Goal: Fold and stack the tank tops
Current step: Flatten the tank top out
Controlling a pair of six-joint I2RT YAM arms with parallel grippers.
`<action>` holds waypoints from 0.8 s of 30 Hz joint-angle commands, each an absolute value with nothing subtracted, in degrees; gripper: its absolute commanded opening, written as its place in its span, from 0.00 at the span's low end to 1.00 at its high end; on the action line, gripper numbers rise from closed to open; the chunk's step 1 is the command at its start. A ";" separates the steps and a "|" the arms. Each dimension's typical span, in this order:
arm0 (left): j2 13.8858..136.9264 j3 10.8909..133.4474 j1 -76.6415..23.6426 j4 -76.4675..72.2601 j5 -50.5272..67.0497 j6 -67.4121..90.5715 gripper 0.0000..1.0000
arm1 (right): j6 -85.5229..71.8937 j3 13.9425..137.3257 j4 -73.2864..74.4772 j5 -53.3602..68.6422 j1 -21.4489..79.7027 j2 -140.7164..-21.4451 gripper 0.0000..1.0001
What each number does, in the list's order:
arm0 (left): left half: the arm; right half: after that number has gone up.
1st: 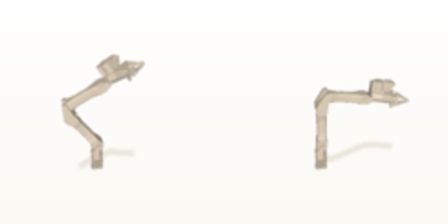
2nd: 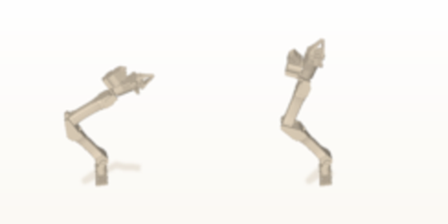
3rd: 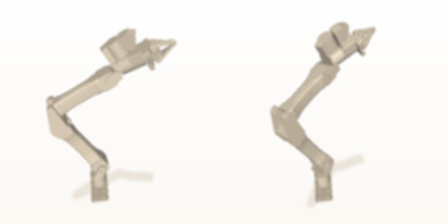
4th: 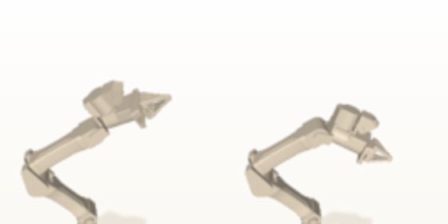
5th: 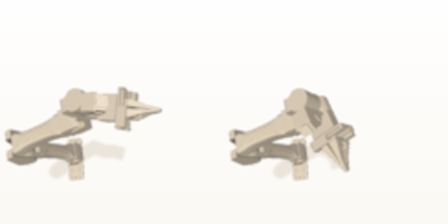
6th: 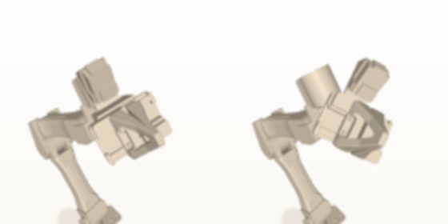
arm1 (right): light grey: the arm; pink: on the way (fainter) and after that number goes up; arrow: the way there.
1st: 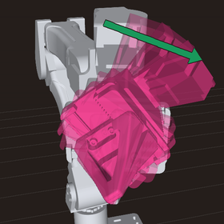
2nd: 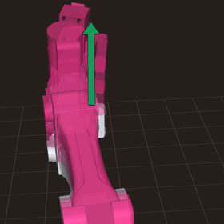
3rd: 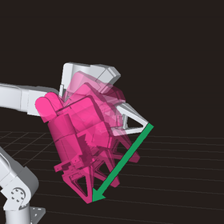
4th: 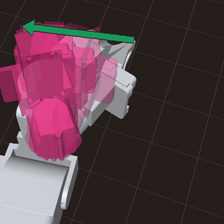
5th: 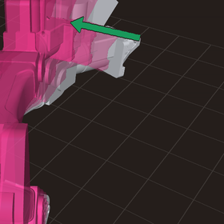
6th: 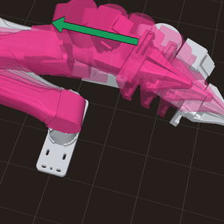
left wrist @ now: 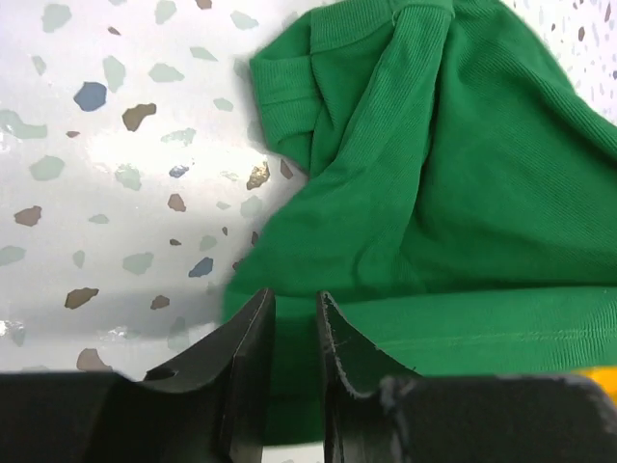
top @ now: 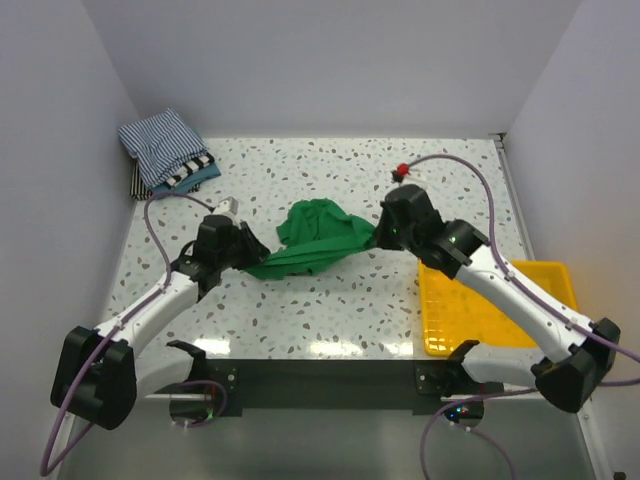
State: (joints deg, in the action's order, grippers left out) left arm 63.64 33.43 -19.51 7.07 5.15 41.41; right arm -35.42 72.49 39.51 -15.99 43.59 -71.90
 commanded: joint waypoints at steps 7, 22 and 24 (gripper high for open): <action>64.34 27.96 -19.60 2.90 10.02 40.52 0.29 | -49.65 36.76 33.57 -11.33 40.69 -63.64 0.36; 70.83 31.46 -23.47 2.54 1.15 44.39 0.51 | -48.43 50.70 41.74 -24.34 54.04 -72.84 0.42; 72.94 33.13 -23.47 3.52 0.36 43.33 0.51 | -48.43 53.52 43.32 -27.24 57.29 -78.20 0.39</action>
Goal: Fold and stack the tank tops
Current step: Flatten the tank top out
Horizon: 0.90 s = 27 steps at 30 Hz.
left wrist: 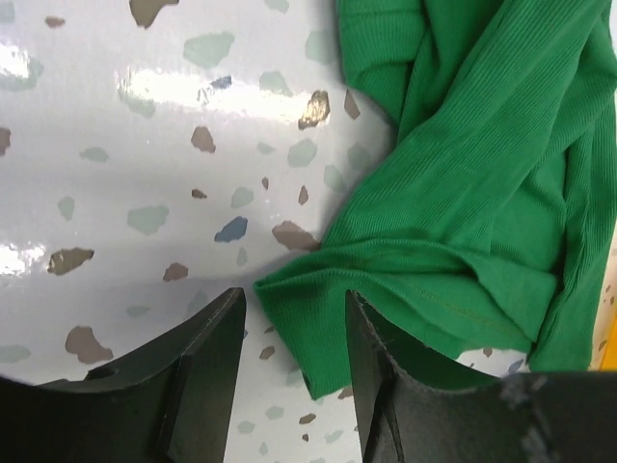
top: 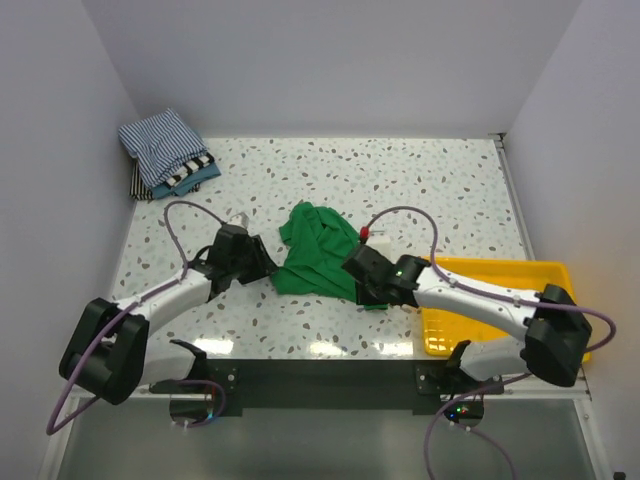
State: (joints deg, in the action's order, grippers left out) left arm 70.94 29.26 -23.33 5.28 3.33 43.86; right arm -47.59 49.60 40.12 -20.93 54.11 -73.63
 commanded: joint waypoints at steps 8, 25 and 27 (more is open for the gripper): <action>76.02 32.17 -23.47 0.88 0.96 42.81 0.52 | -48.60 63.27 49.56 -35.41 63.54 -95.35 0.39; 79.89 32.87 -23.47 -2.99 3.78 41.31 0.35 | -49.48 62.23 50.80 -37.53 63.90 -100.28 0.26; 79.89 32.96 -23.47 -3.08 4.04 41.31 0.30 | -49.13 62.14 50.54 -37.36 63.98 -100.55 0.23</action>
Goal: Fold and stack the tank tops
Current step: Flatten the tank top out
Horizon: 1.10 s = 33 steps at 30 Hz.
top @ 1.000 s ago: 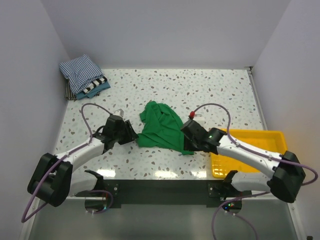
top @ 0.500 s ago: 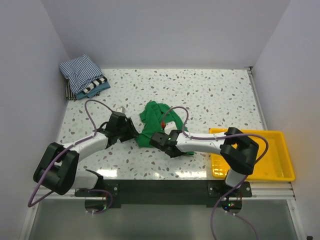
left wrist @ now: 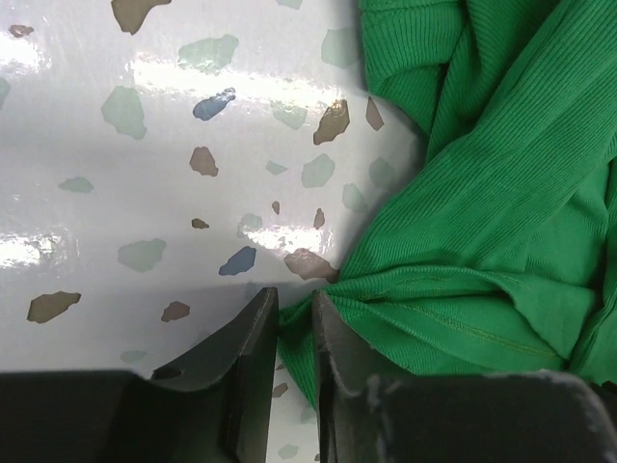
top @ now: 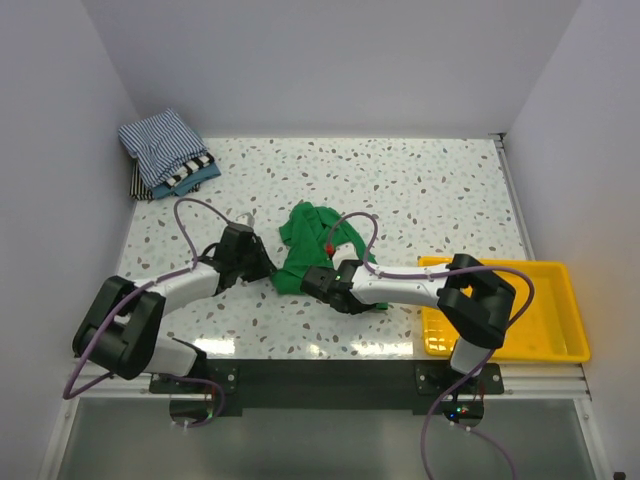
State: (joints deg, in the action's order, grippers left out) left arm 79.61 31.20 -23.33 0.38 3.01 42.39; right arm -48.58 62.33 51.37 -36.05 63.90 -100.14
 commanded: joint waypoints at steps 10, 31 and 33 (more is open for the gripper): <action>78.40 33.92 -23.47 -2.46 4.31 40.96 0.00 | -47.81 62.14 48.52 -35.25 63.90 -97.91 0.31; 71.81 37.43 -23.38 5.61 2.90 39.56 0.00 | -46.67 61.26 50.18 -36.20 61.62 -99.24 0.00; 69.88 40.50 -23.38 8.34 2.02 38.68 0.00 | -45.45 62.74 52.99 -36.74 60.56 -92.86 0.00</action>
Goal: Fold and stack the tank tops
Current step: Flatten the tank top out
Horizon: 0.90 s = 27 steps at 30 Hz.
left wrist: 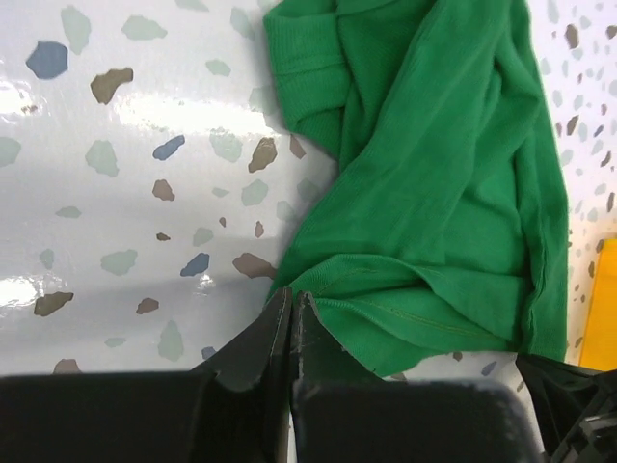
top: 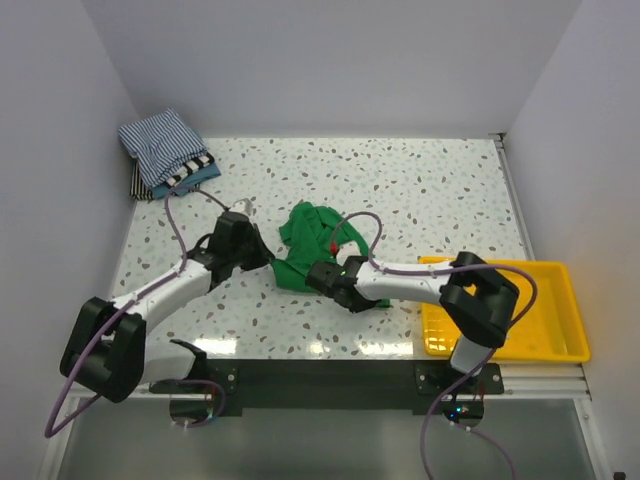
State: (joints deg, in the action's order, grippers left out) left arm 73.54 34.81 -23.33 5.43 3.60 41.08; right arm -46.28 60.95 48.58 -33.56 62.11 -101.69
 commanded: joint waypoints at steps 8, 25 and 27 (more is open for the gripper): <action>59.16 60.18 -22.76 24.34 -7.89 34.54 0.00 | -38.41 75.39 52.91 -31.46 49.32 -65.41 0.00; 58.35 104.49 -22.85 30.06 -16.70 29.45 0.00 | -33.31 110.83 46.32 -33.93 47.72 -57.39 0.00; 59.32 105.64 -22.76 29.62 -17.23 29.10 0.00 | -32.26 109.79 44.04 -33.40 47.64 -58.70 0.00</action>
